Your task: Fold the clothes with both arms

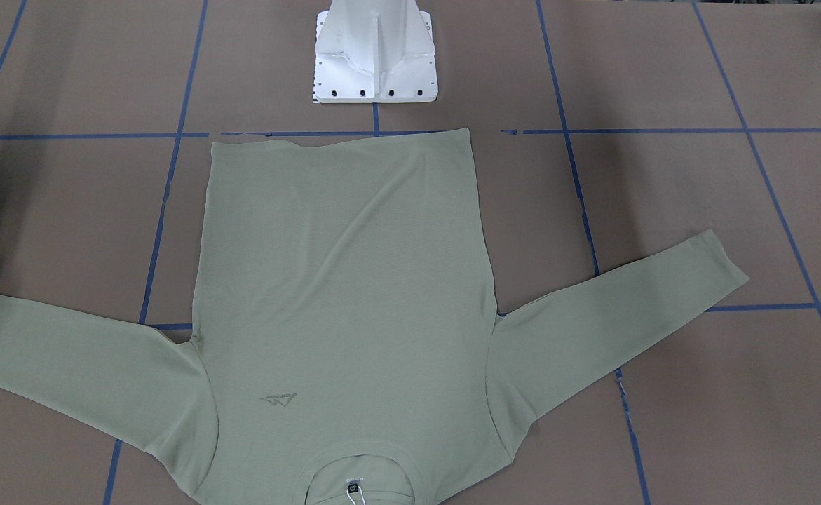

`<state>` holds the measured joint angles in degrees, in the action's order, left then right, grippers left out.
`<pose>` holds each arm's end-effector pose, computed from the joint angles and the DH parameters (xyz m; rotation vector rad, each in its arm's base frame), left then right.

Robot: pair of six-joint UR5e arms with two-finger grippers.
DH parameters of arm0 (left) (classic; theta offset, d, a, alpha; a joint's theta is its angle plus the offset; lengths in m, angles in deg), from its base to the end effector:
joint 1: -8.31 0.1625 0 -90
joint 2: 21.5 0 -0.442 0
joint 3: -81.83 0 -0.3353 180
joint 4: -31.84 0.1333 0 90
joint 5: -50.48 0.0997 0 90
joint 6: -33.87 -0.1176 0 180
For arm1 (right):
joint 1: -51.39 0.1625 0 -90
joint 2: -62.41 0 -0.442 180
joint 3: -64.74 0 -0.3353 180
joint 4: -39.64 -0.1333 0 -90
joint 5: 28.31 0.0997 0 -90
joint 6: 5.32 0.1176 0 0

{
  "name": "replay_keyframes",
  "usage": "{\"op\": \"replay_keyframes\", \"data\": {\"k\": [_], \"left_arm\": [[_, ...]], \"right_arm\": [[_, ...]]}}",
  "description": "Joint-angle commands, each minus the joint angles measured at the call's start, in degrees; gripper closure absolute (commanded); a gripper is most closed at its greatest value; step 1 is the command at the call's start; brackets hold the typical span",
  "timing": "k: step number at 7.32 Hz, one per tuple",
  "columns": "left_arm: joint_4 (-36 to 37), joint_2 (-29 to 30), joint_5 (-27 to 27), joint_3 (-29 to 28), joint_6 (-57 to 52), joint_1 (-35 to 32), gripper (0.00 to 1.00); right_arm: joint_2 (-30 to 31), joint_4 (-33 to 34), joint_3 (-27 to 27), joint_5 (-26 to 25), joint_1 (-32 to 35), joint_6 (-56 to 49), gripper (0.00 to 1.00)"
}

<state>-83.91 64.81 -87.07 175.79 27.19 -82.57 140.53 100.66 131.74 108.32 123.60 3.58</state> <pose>-0.0531 -0.4305 0.6296 0.4814 0.7869 0.2823 -0.1194 -0.5285 0.7060 0.1003 -0.8555 -0.2723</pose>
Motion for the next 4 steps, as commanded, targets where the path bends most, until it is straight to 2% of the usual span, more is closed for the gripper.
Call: {"op": "replay_keyframes", "data": {"k": [1, 3, 4], "left_arm": [[0.0, 0.0, 0.0, 0.0, 0.0, 0.0, 0.0], [0.09, 0.0, 0.0, 0.0, 0.0, 0.0, 0.0], [0.09, 0.0, 0.0, 0.0, 0.0, 0.0, 0.0]], "right_arm": [[-3.23, 7.3, 5.47, 2.51, 0.91, 0.07, 1.0], [-11.1, 24.22, 13.65, 2.07, 0.56, 0.07, 1.0], [-15.77, 29.01, 14.38, 2.07, -0.66, 0.07, 1.0]]}}
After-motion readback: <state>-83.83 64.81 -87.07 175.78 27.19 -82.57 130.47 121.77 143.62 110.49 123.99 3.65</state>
